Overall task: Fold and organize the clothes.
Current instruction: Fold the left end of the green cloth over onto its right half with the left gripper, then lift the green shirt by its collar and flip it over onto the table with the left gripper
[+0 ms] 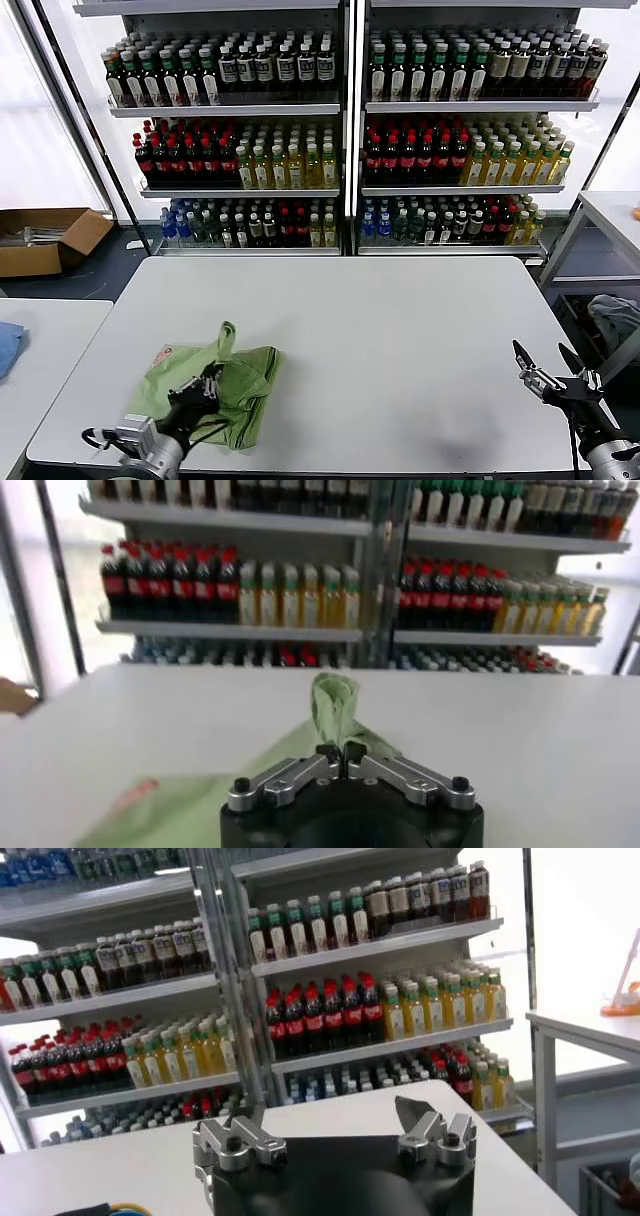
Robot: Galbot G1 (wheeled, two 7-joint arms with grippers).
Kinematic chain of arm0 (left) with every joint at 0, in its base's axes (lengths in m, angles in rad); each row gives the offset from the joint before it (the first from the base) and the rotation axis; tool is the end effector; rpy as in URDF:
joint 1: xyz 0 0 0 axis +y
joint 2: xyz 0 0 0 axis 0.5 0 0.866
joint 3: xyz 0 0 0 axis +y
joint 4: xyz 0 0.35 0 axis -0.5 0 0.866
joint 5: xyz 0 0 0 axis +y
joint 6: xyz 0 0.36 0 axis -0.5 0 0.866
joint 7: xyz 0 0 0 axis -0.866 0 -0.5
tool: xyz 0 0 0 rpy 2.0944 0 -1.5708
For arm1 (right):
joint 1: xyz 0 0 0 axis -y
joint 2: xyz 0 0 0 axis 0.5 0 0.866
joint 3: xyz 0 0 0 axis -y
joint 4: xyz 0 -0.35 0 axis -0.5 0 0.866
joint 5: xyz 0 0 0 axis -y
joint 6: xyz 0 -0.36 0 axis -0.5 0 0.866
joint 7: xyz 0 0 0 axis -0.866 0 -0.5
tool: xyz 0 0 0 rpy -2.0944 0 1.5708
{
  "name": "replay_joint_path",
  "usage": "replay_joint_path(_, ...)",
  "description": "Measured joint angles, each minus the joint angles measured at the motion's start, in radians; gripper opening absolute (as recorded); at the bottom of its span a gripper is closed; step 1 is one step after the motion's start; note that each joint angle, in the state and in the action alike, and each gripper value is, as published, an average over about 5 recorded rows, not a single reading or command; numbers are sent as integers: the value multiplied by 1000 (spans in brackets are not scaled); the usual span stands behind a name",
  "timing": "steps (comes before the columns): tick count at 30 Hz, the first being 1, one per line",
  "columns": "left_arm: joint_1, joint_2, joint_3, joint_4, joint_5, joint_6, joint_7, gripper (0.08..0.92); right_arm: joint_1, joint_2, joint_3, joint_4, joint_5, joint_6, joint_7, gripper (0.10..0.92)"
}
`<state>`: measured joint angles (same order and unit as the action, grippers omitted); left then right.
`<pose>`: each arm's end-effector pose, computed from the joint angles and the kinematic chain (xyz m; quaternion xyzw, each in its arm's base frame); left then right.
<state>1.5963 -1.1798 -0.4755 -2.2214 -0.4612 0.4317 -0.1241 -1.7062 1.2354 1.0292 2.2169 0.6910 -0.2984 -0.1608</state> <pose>0.1776 0.0376 -0.2579 -0.0898 -0.9749 0.0375 0.2001 0.1498 -0.1753 -0.2172 0.0099 -0.9939 -0.0792 0.0756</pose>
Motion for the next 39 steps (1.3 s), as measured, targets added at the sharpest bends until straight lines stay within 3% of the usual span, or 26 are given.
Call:
replay_joint_path(13, 18, -59, 103, -32, 25, 39, -15, 563, -5, 11, -5, 8, -6, 0, 0, 823)
replay_joint_path(21, 8, -17, -14, -90, -57, 65, -5, 784, -13, 11, -4, 6, -5, 7, -5, 823)
replay_joint_path(30, -24, 90, -243, 26, -184, 88, 17, 823, -17, 16, -19, 7, -25, 16, -12, 823)
replay_joint_path(39, -50, 113, -308, 163, -238, 90, 20, 823, -37, 23, -20, 20, -41, 23, -17, 823)
